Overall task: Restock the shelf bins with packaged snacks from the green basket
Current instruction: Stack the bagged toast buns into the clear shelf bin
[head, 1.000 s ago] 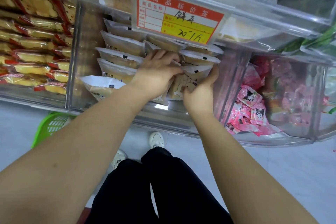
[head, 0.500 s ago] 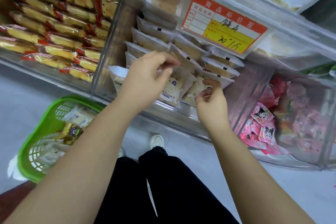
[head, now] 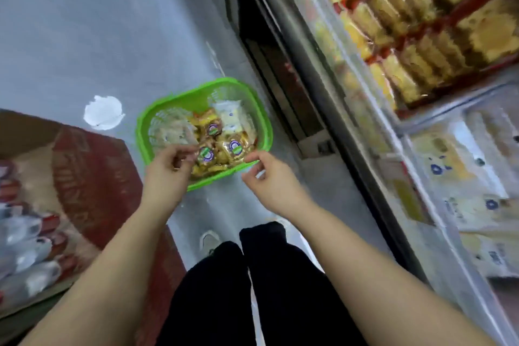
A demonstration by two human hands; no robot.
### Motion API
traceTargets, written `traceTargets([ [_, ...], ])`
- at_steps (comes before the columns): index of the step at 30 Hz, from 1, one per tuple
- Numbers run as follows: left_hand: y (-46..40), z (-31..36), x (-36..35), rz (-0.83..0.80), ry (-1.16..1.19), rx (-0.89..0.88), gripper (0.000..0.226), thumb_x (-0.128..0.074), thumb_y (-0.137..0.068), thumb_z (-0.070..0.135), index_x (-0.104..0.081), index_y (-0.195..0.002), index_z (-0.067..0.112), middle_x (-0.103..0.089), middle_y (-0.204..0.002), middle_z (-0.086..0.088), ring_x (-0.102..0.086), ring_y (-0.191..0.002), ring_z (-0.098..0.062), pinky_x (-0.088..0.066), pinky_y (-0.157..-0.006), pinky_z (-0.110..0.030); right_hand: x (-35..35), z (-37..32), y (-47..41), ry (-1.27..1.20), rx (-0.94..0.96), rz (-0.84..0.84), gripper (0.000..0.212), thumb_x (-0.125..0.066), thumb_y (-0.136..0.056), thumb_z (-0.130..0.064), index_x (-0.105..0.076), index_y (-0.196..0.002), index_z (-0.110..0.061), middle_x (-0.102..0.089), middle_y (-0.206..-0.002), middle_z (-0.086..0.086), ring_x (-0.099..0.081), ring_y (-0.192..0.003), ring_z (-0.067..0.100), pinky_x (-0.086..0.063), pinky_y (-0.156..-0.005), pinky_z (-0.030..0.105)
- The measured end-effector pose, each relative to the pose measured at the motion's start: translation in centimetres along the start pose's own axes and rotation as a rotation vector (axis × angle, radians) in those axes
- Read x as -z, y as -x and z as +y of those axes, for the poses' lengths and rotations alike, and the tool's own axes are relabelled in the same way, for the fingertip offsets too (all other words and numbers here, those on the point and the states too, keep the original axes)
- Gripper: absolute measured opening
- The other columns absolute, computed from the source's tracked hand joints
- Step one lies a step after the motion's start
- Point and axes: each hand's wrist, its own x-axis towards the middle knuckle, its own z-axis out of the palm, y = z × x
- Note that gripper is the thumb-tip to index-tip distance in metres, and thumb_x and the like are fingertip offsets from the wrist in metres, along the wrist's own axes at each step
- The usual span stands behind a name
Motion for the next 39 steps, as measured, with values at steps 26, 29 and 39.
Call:
traceTargets([
  [26, -20.5, -30.7, -7.2, -0.028, -0.560, -0.098, 0.022, -0.056, -0.079, 0.006, -0.061, -0.099, 0.013, -0.060, -0.105, -0.007, -0.056, -0.097, -0.033, -0.046, -0.074, -0.042, -24.4, 12.6, -40.7, 0.193, 0.224, -0.061, 0.010, -0.070, -0.080, -0.022, -0.063, -0.082, -0.015, -0.066, -0.085, 0.007, -0.059, -0.085, 0.022, -0.038, -0.066, 0.030],
  [29, -20.3, -29.6, -5.1, -0.004, -0.414, -0.148, 0.022, -0.056, -0.080, 0.003, -0.066, -0.098, 0.010, -0.064, -0.100, -0.009, -0.059, -0.098, -0.030, -0.044, -0.078, -0.036, -19.9, 12.8, -41.2, 0.123, 0.170, -0.079, 0.020, -0.067, -0.083, -0.014, -0.051, -0.071, -0.016, -0.058, -0.079, 0.012, -0.053, -0.076, 0.022, -0.044, -0.073, 0.043],
  [39, -28.6, -27.5, -6.0, 0.026, -0.251, -0.138, 0.015, -0.052, -0.089, 0.008, -0.064, -0.097, 0.006, -0.064, -0.104, -0.012, -0.055, -0.105, -0.025, -0.036, -0.080, -0.028, -12.0, 15.0, -39.6, 0.834, 0.252, -0.332, 0.012, -0.067, -0.082, -0.017, -0.059, -0.074, -0.013, -0.057, -0.074, 0.004, -0.053, -0.075, 0.022, -0.039, -0.066, 0.031],
])
